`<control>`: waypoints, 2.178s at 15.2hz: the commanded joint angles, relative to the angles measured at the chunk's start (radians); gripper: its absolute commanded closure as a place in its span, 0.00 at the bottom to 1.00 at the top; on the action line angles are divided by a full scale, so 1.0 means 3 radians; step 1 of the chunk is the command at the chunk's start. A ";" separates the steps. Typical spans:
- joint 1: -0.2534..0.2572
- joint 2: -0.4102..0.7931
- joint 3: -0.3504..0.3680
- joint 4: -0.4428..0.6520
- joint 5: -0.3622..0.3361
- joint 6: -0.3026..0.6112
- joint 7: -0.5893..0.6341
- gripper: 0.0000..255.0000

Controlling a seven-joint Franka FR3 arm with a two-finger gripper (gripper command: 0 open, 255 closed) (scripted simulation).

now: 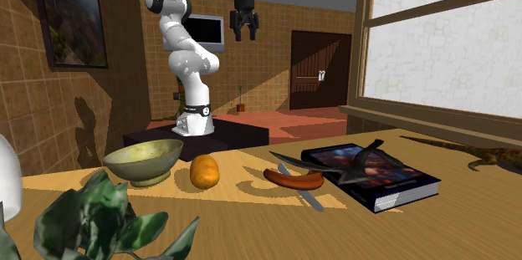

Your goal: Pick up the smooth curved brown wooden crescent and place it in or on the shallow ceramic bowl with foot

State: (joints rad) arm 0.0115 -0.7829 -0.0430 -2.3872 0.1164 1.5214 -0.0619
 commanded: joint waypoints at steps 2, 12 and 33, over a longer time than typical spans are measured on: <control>-0.0010 0.0066 -0.0049 -0.0028 -0.0035 0.0085 -0.0078 0.00; -0.0068 0.0973 -0.0523 -0.0044 -0.0253 0.0930 -0.0833 0.00; -0.0295 0.3717 -0.0970 0.1478 0.0408 0.1862 -0.2465 0.00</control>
State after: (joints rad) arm -0.0655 0.2808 -0.3366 -1.9893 0.2221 2.0802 -0.7778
